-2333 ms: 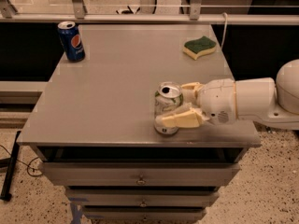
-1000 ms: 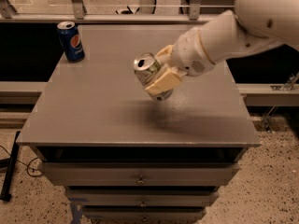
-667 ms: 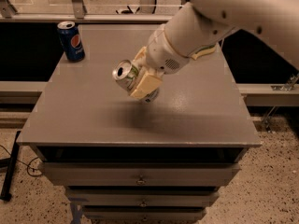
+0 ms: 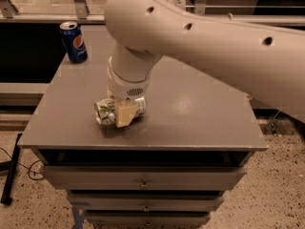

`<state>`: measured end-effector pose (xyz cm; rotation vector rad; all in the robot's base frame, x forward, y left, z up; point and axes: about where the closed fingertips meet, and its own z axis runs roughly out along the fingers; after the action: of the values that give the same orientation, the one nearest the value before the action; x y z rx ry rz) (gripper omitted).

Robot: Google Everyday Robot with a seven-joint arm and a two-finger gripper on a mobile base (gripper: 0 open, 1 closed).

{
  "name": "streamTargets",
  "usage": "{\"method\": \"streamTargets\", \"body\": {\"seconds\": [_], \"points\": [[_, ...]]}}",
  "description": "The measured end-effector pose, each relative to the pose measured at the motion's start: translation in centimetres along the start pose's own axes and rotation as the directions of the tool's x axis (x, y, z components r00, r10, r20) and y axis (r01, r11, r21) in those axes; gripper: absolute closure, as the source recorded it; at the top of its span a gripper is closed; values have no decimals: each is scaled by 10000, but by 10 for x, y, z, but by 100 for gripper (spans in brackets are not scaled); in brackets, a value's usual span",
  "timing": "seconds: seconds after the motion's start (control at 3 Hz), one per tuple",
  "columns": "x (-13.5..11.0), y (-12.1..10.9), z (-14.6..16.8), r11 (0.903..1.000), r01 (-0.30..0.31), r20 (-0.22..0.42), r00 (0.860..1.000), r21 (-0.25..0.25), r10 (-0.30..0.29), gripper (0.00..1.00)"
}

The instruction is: Knock 7up can over

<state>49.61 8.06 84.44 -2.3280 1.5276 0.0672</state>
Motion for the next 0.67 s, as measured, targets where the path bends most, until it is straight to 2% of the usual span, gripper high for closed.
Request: {"method": "streamTargets", "body": {"seconds": [0.33, 0.67], "points": [[6, -1, 15, 9974, 701, -1217, 9900, -170, -716, 59], [5, -2, 12, 9974, 700, -1218, 9900, -173, -716, 36]]}}
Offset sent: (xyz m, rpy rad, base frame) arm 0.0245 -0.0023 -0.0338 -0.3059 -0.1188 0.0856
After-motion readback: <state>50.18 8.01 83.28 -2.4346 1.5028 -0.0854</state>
